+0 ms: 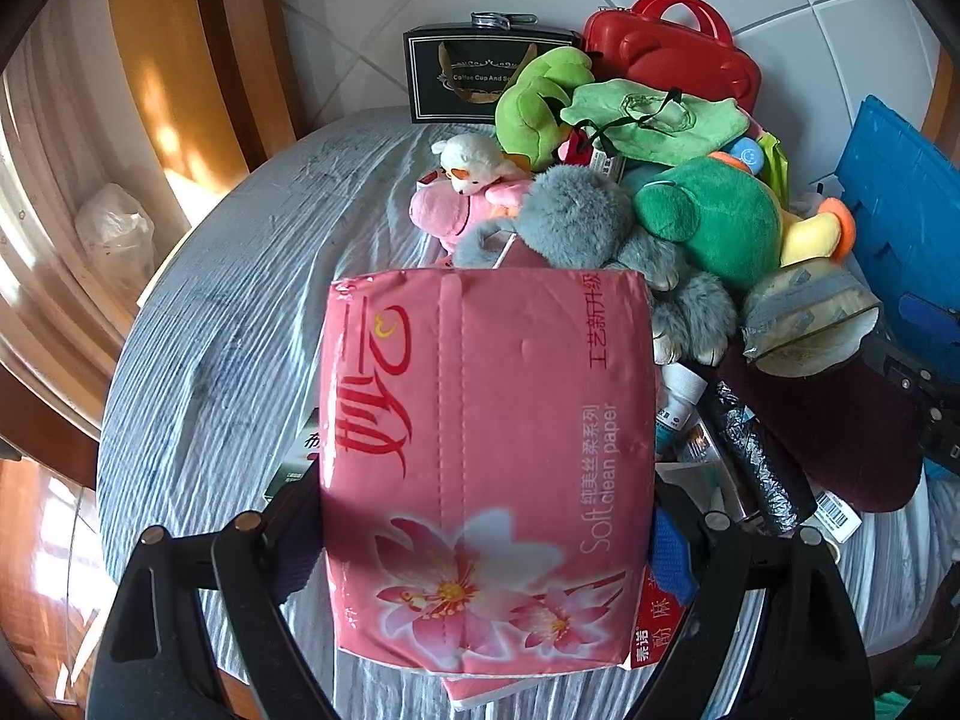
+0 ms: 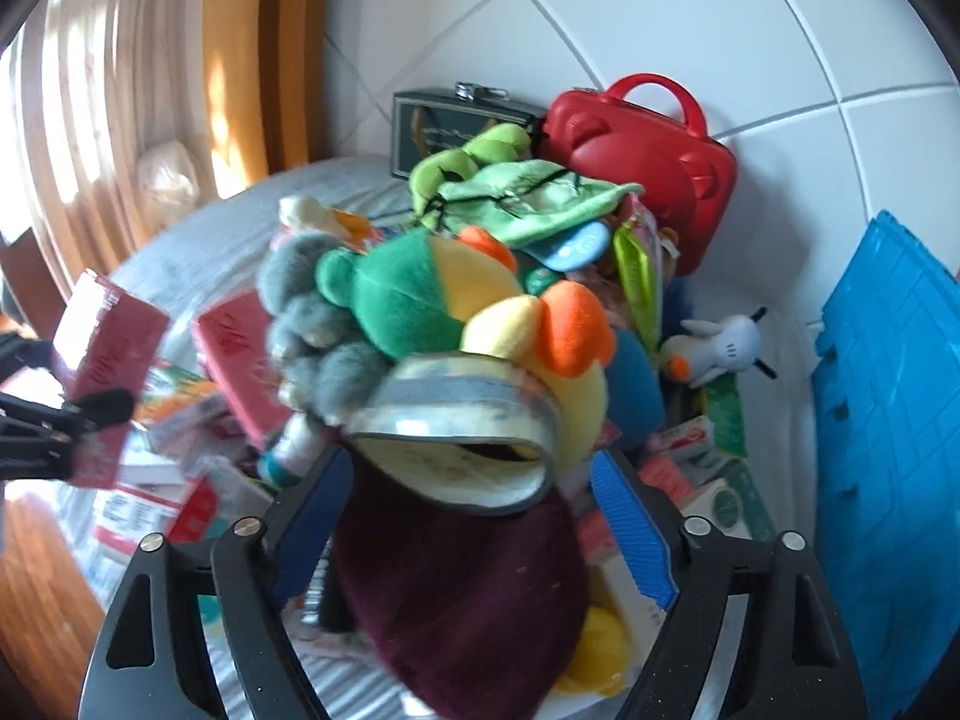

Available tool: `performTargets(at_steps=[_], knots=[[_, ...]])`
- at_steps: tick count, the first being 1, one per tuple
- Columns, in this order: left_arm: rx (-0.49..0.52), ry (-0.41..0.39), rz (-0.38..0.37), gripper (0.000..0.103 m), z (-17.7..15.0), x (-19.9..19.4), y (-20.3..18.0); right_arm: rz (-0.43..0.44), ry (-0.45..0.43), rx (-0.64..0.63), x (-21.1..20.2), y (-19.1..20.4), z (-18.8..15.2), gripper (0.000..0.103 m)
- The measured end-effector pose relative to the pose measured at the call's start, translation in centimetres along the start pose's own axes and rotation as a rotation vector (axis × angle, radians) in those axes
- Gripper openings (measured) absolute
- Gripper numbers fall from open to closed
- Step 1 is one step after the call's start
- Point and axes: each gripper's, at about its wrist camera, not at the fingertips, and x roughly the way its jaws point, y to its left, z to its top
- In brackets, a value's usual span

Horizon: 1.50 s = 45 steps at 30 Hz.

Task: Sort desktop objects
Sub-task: 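Grasp the clear packing tape roll with the right tool while the left tool holds the pink pack, then carry the pink tissue pack and tape roll over the blue crate with both tools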

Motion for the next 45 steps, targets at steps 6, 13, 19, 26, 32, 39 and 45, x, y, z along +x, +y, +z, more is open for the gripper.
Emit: performTargets(at_steps=[6, 13, 19, 26, 32, 39, 45], knots=[[0.004, 0.013, 0.002, 0.087, 0.8, 1.1, -0.3, -0.020, 0.055, 0.037, 3.6, -2.1, -0.5, 0.042], [0.008, -0.029, 0.000, 0.088, 2.0, -0.1, -0.9, 0.025, -0.097, 0.114, 1.5, -3.1, 1.0, 0.010], [0.017, -0.113, -0.032, 0.087, 3.5, -3.1, -2.5, 0.020, -0.213, 0.113, -3.4, -3.4, 3.5, 0.009], [0.049, -0.253, -0.088, 0.087, 6.1, -8.0, -7.0, -0.081, -0.331, 0.171, -10.0, -7.0, 5.2, 0.009], [0.119, -0.380, -0.165, 0.087, 8.0, -12.8, -14.5, -0.200, -0.413, 0.244, -15.7, -12.4, 4.5, 0.009], [0.234, -0.481, -0.283, 0.087, 8.9, -17.5, -26.5, -0.361, -0.510, 0.304, -23.4, -20.1, 1.1, 0.009], [0.319, -0.562, -0.375, 0.087, 9.2, -21.9, -37.6, -0.507, -0.538, 0.356, -28.3, -28.5, -2.4, 0.009]])
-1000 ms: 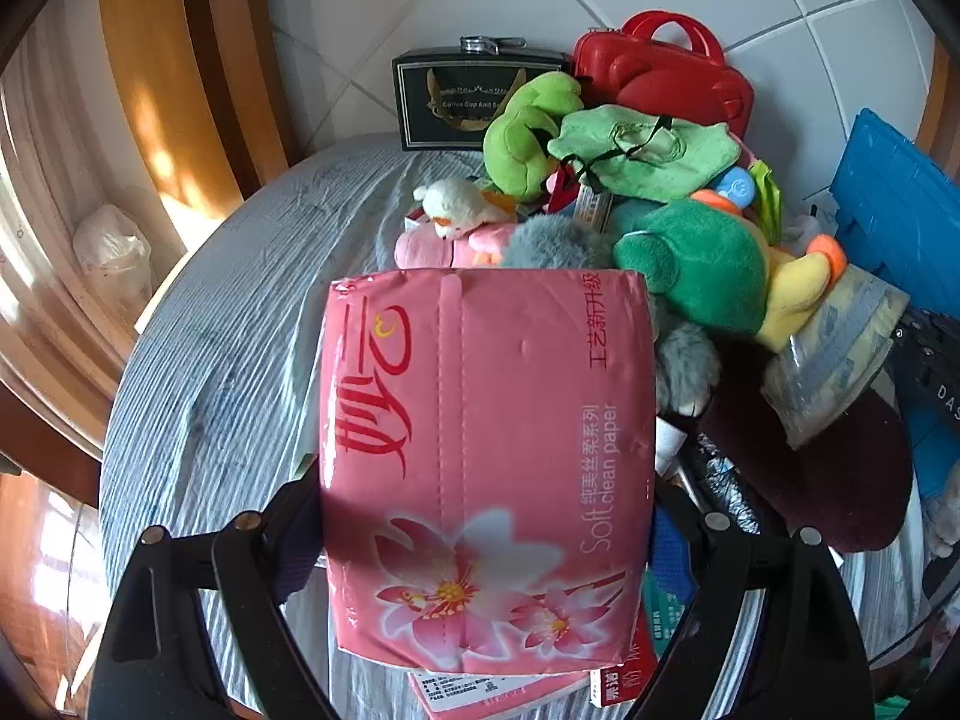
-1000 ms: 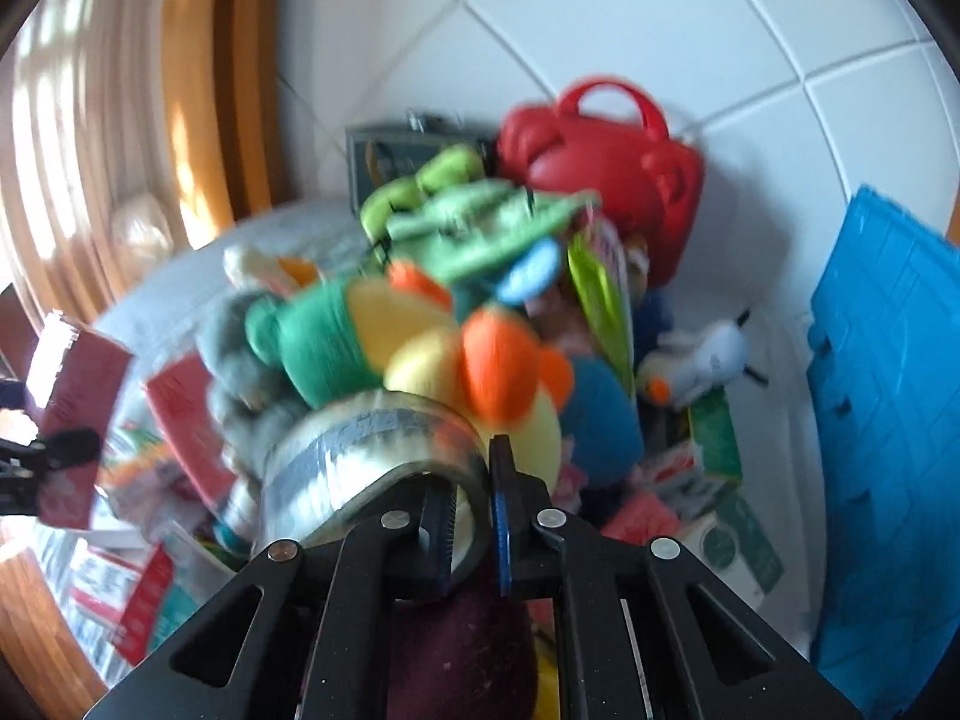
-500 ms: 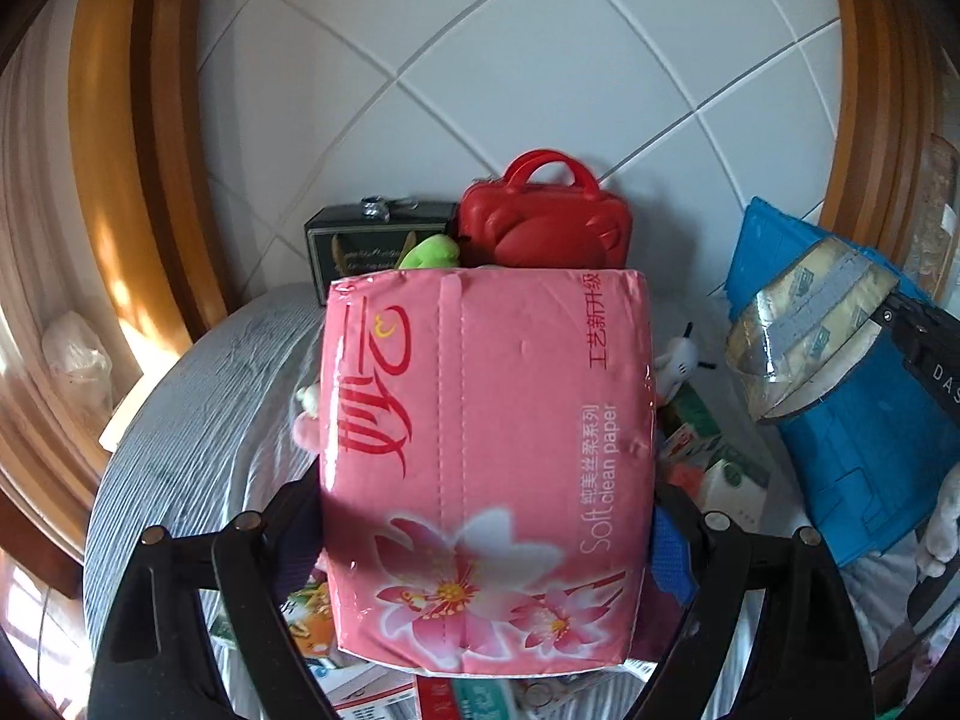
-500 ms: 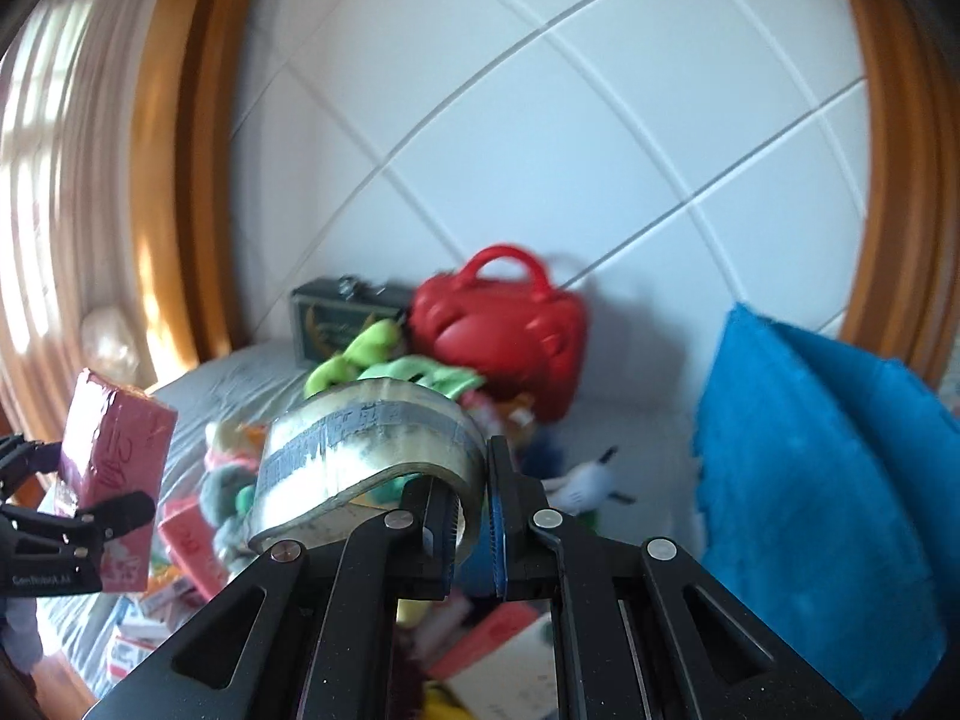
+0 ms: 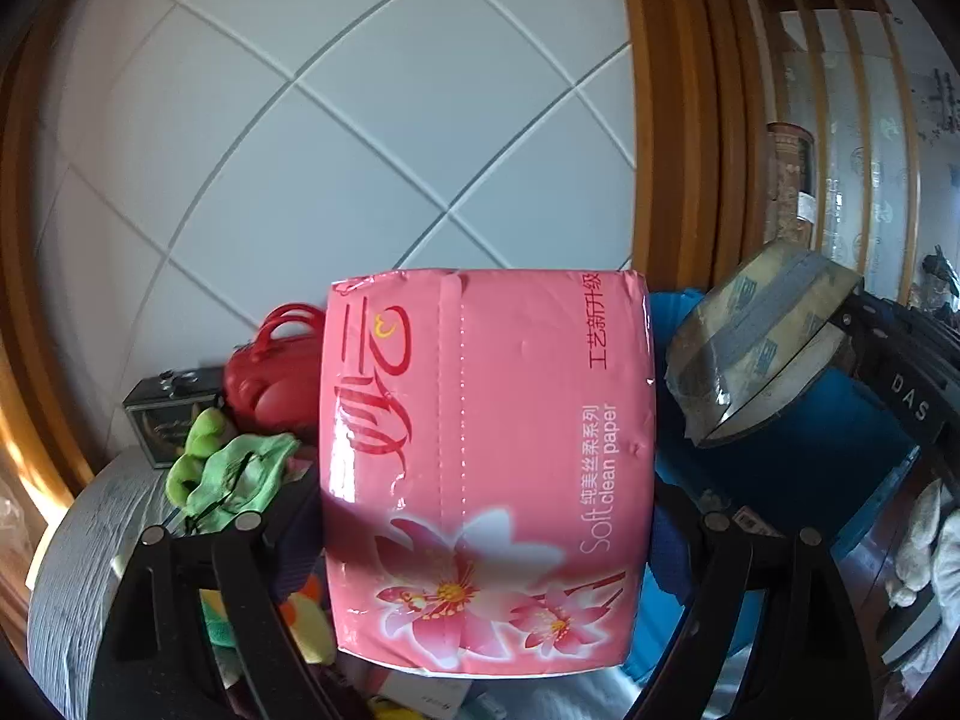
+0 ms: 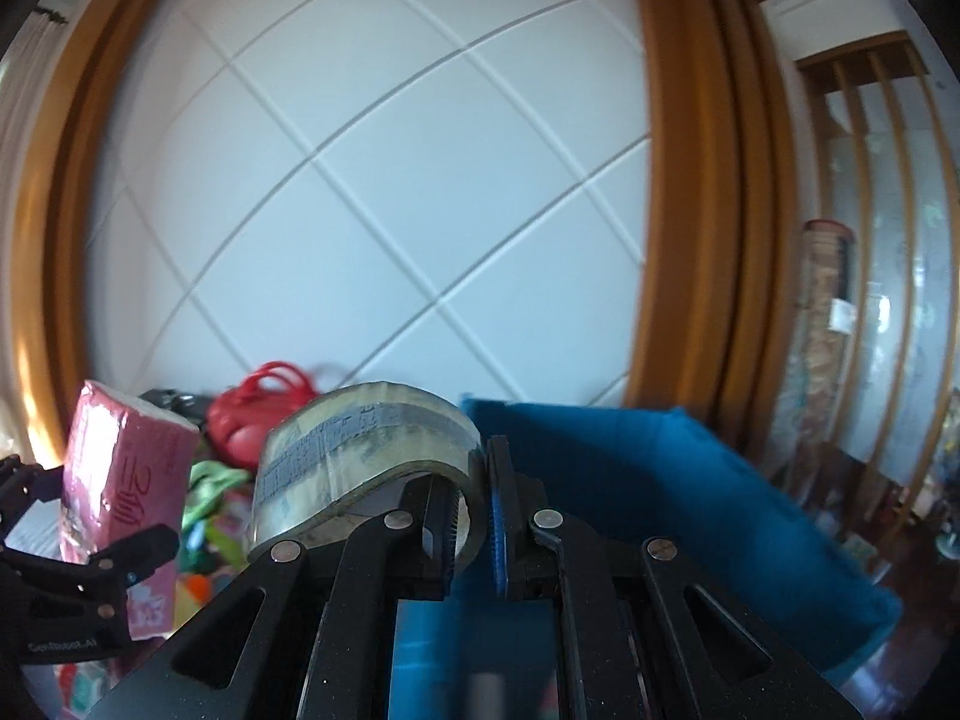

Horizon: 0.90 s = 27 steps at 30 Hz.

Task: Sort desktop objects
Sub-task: 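Carry the pink tissue pack and tape roll over the blue crate with both tools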

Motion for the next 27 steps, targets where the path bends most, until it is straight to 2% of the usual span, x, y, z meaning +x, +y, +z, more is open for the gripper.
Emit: performTargets(at_steps=[5, 8, 12, 15, 19, 22, 25, 27], knots=[[0.055, -0.034, -0.055, 0.087, 2.9, 1.8, -8.6, -0.102, 0.015, -0.001, 1.8, -8.3, -0.1, 0.009], [0.070, -0.007, -0.085, 0.088, 3.9, 3.5, -12.7, -0.138, 0.047, -0.013, 2.6, -11.7, -1.0, 0.009], [0.091, 0.122, -0.127, 0.088, 3.6, 7.8, -17.3, -0.159, 0.140, -0.015, 4.3, -15.9, -2.9, 0.010], [0.110, 0.216, -0.119, 0.088, 2.7, 10.2, -19.5, -0.153, 0.253, -0.030, 6.2, -18.2, -4.8, 0.010], [0.099, 0.379, -0.125, 0.088, 1.4, 12.8, -20.7, -0.144, 0.401, -0.074, 8.4, -19.6, -7.1, 0.010], [0.089, 0.488, -0.121, 0.088, 0.5, 14.5, -21.3, -0.122, 0.470, -0.100, 9.1, -20.0, -8.6, 0.011], [0.090, 0.589, -0.123, 0.088, -0.2, 15.7, -22.3, -0.092, 0.526, -0.120, 10.1, -21.0, -9.8, 0.015], [0.096, 0.644, -0.134, 0.088, -0.5, 16.2, -22.9, -0.088, 0.545, -0.142, 10.5, -21.3, -10.5, 0.023]])
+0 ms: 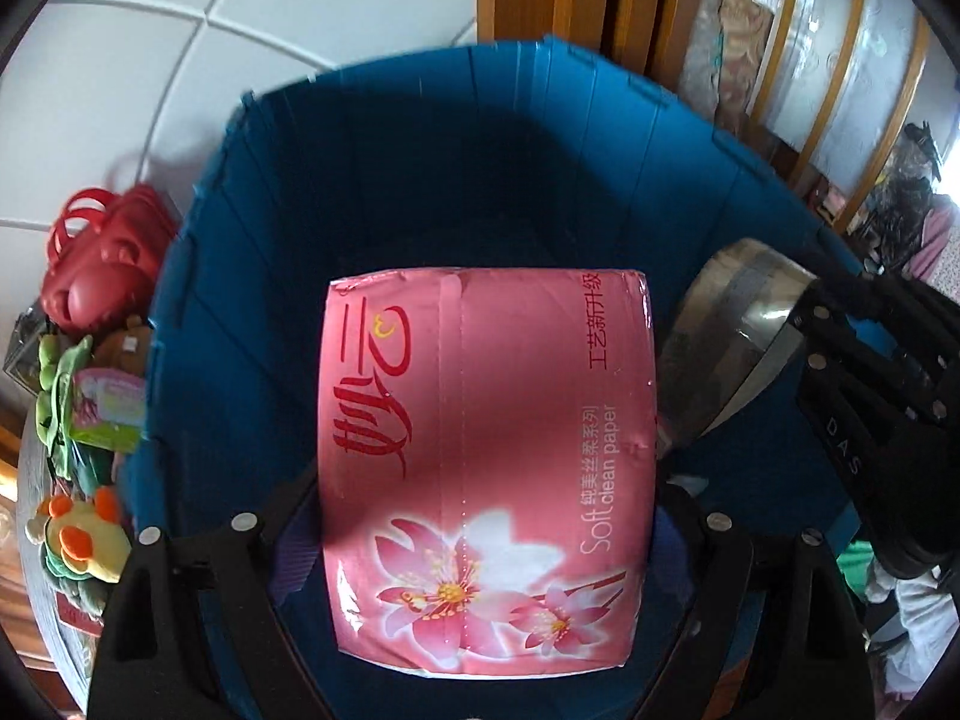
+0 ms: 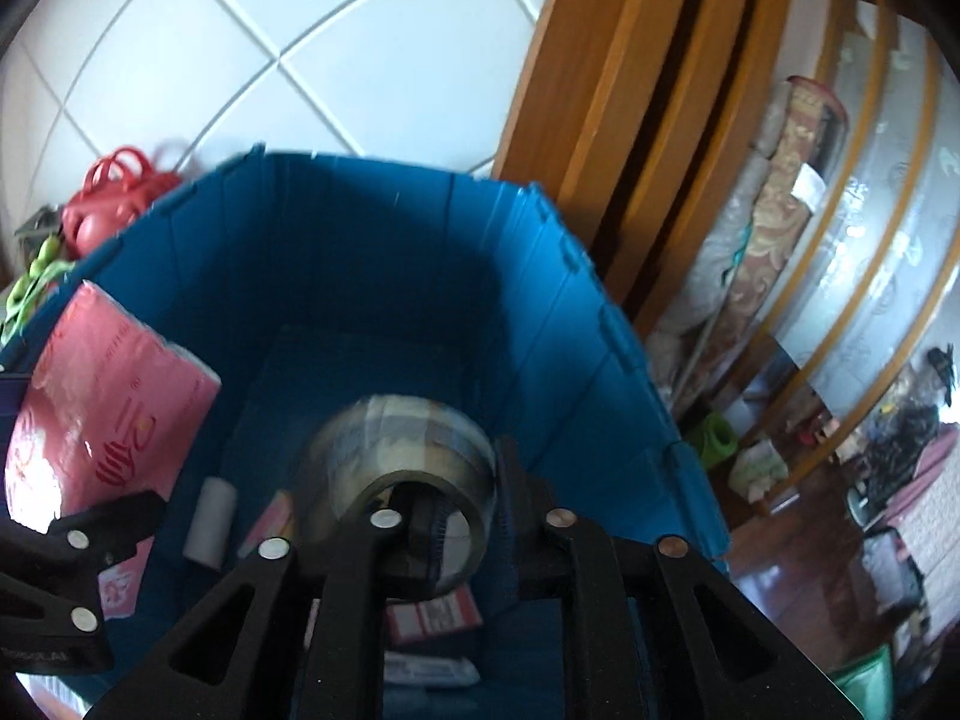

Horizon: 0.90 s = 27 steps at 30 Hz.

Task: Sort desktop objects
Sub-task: 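Carry the pink tissue pack and tape roll over the blue crate with both tools, then open the right tool to drop the tape roll while the left tool lowers the pink pack into the crate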

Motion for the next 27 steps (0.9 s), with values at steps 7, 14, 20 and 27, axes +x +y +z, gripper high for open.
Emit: performTargets(at_steps=[7, 14, 20, 27], knots=[[0.015, 0.045, -0.007, 0.088, -0.8, 0.5, -0.8, 0.015, 0.013, -0.041, 0.3, 0.2, -0.5, 0.086], [-0.027, 0.095, -0.015, 0.089, -1.3, 0.7, 0.1, 0.010, -0.016, -0.025, -1.1, -0.6, -0.3, 0.101], [-0.049, 0.004, 0.002, 0.089, -1.5, -1.7, 1.2, 0.041, -0.026, -0.005, -1.4, -0.8, -0.7, 0.102], [-0.025, -0.067, 0.020, 0.090, -2.8, -3.5, 0.4, 0.069, -0.027, 0.016, -1.4, -0.8, -0.9, 0.102]])
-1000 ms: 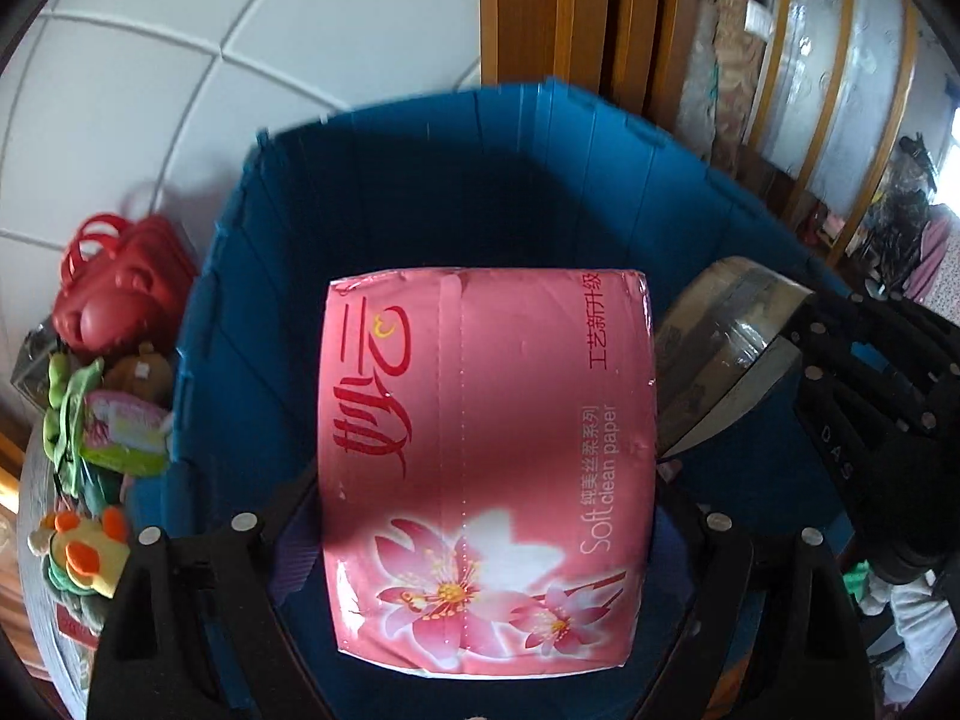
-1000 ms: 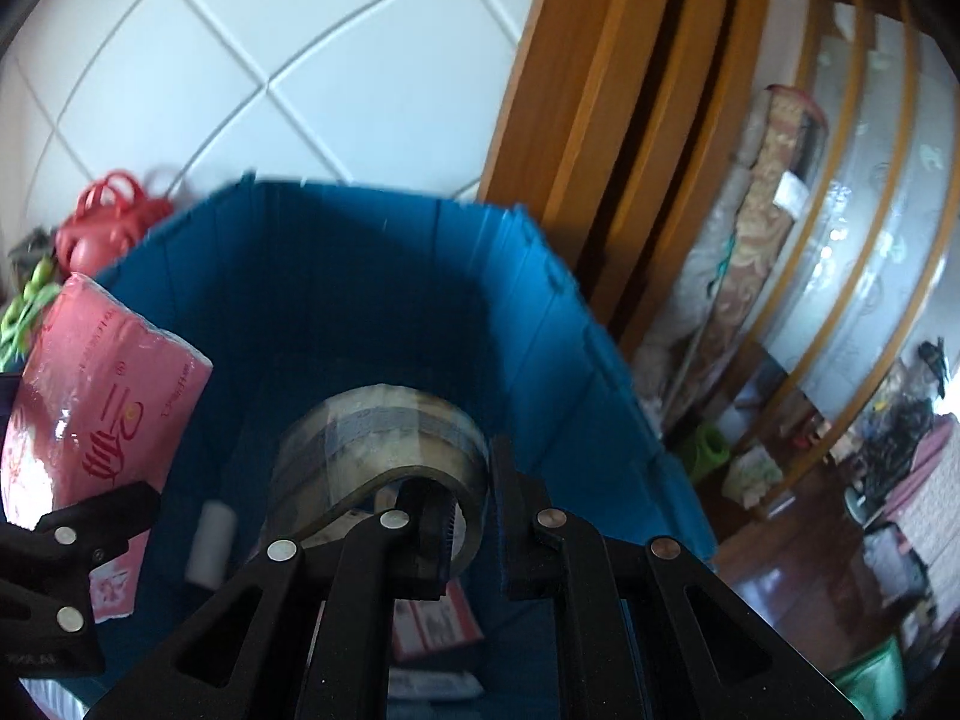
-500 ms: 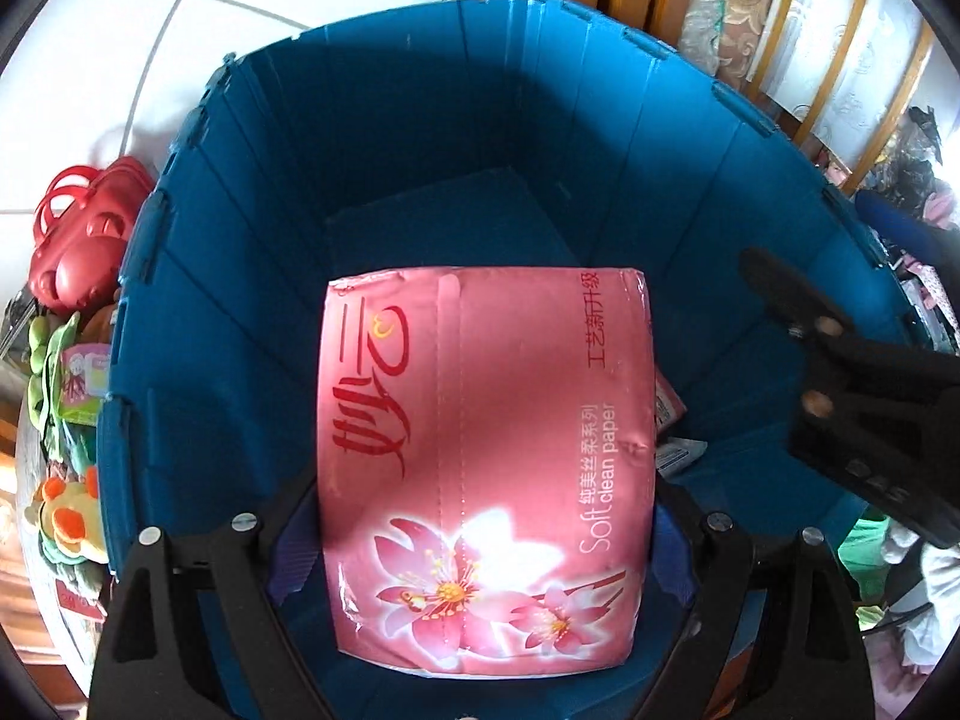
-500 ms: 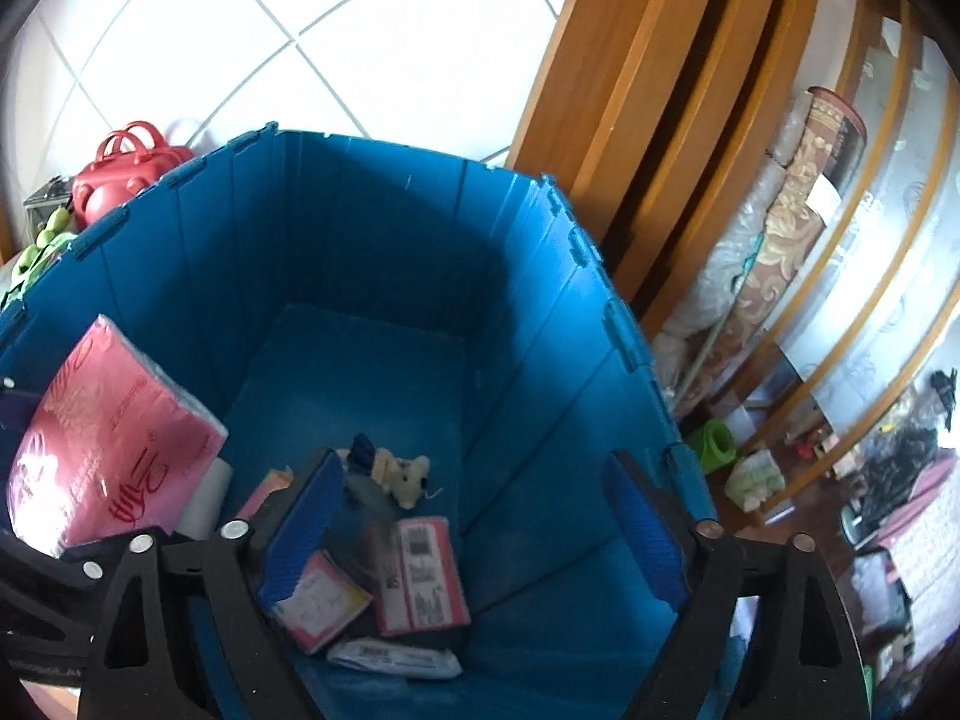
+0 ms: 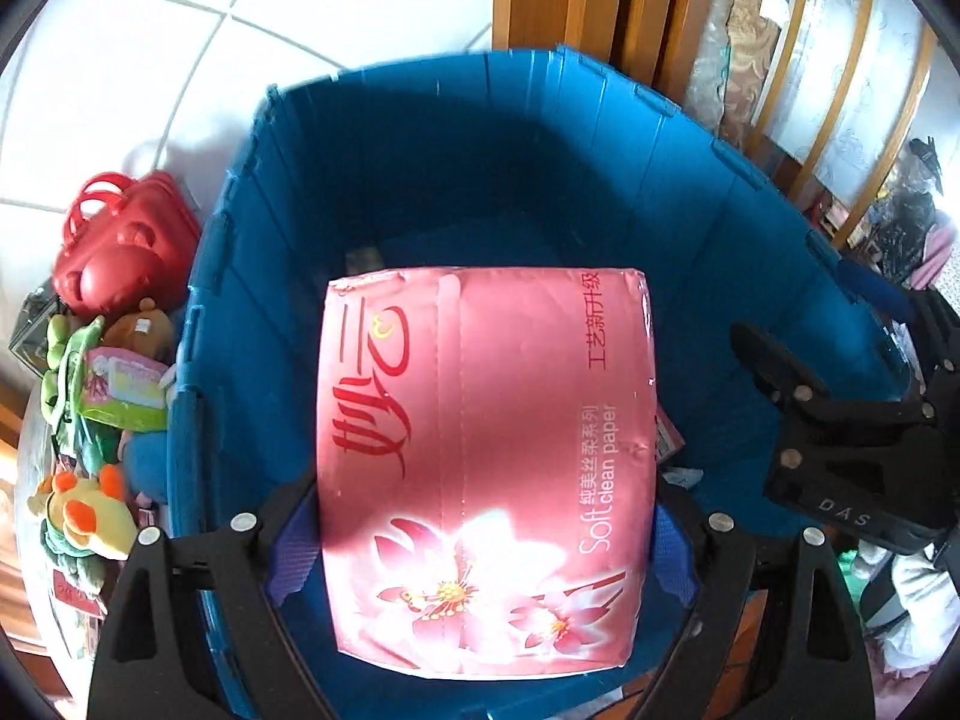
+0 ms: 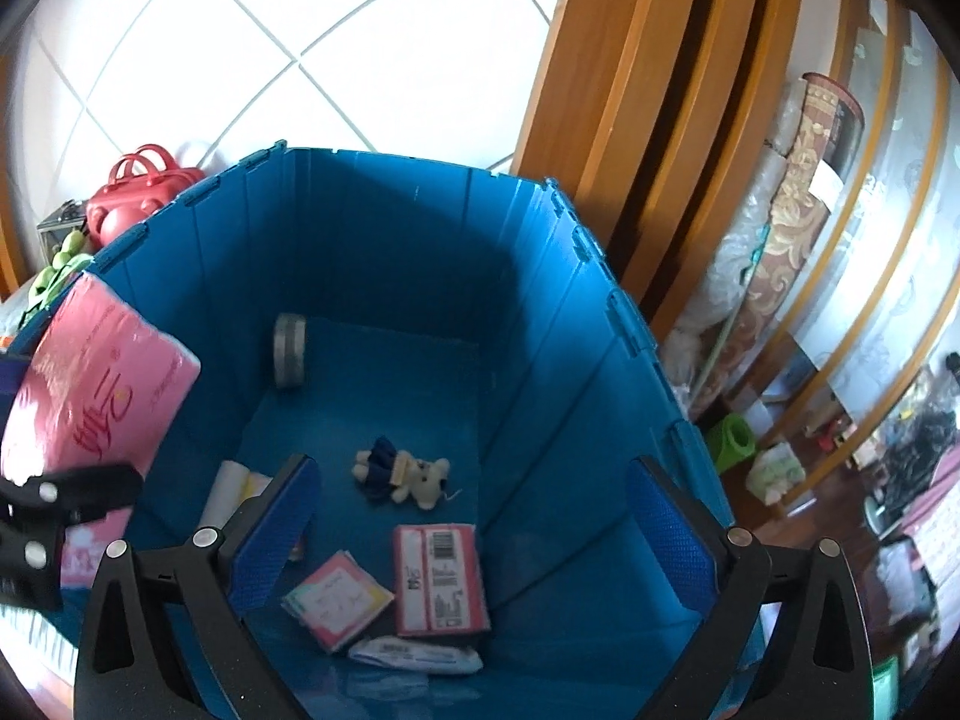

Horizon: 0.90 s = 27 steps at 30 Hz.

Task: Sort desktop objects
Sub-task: 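Open the right tool to drop the tape roll while the left tool lowers the pink pack into the crate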

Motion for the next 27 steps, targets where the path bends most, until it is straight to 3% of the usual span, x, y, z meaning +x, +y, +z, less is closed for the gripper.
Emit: performTargets(at_steps=[10, 17, 22, 27], knots=[[-0.030, -0.025, 0.042, 0.091, -0.9, -0.4, 0.8, 0.020, -0.017, 0.009, -1.2, 0.1, -0.8, 0.102], [-0.041, -0.076, 0.087, 0.092, -2.6, -1.8, 1.5, 0.038, -0.015, 0.015, -1.1, 0.2, -1.3, 0.102], [-0.023, -0.116, 0.080, 0.093, -2.5, -1.7, 1.2, 0.054, -0.025, 0.023, -1.2, 0.5, -1.2, 0.102], [0.036, -0.242, 0.149, 0.093, -0.6, -2.9, -0.1, 0.066, -0.041, 0.036, -1.3, 0.9, -0.8, 0.102]])
